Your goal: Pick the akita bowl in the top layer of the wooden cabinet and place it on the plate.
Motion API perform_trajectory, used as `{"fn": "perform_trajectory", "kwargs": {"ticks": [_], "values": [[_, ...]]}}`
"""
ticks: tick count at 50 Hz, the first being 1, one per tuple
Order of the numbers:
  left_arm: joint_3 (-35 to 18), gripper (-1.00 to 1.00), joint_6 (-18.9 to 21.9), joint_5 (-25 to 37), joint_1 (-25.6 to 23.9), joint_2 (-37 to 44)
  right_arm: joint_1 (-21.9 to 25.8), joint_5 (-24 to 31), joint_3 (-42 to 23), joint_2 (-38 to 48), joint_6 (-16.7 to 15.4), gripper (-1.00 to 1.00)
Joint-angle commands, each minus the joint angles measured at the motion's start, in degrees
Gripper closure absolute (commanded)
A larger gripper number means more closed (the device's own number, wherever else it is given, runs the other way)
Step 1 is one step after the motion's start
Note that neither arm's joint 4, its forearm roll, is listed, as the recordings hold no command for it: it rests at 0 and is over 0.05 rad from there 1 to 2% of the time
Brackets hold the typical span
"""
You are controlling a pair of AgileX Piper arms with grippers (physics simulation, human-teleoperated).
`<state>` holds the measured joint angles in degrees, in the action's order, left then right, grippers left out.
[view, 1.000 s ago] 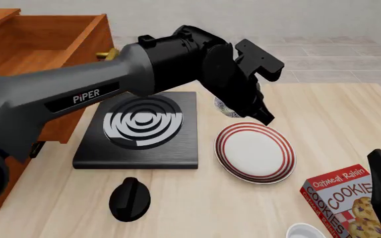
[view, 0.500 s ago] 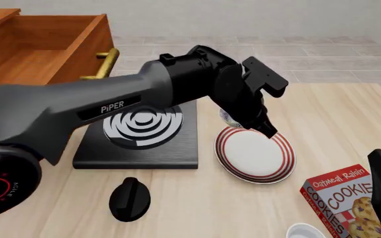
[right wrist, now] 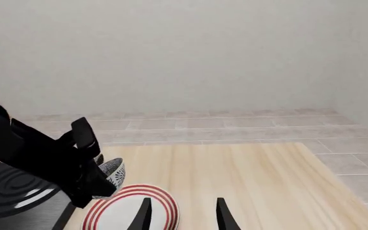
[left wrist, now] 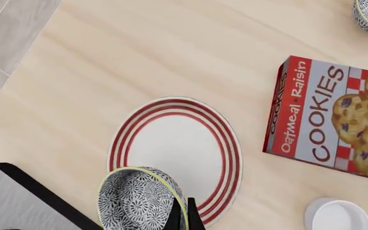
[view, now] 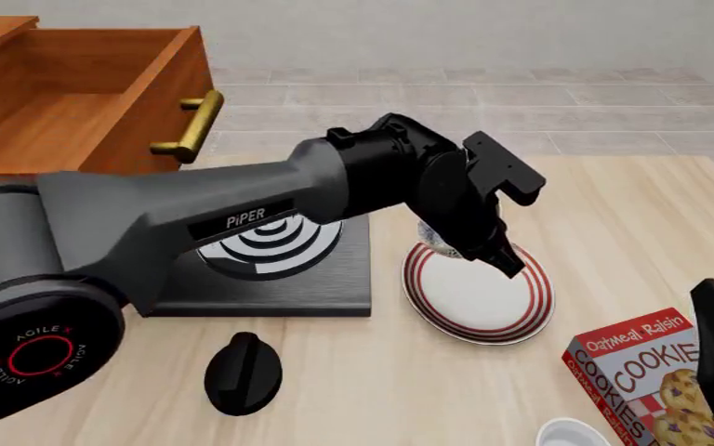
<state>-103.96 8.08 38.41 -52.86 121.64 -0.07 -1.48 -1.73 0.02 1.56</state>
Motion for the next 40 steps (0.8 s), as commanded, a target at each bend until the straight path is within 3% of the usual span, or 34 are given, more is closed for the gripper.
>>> {"fn": "perform_trajectory", "kwargs": {"ticks": [1,40], "values": [[-0.8,1.00,-0.4,-0.5,-0.8,1.3,-0.2,0.1,0.0,0.0,0.2,-1.00],[-4.6,1.00,-2.5,-2.1,-1.3,8.9,-0.5,0.1,0.0,0.0,0.9,-1.00]]}}
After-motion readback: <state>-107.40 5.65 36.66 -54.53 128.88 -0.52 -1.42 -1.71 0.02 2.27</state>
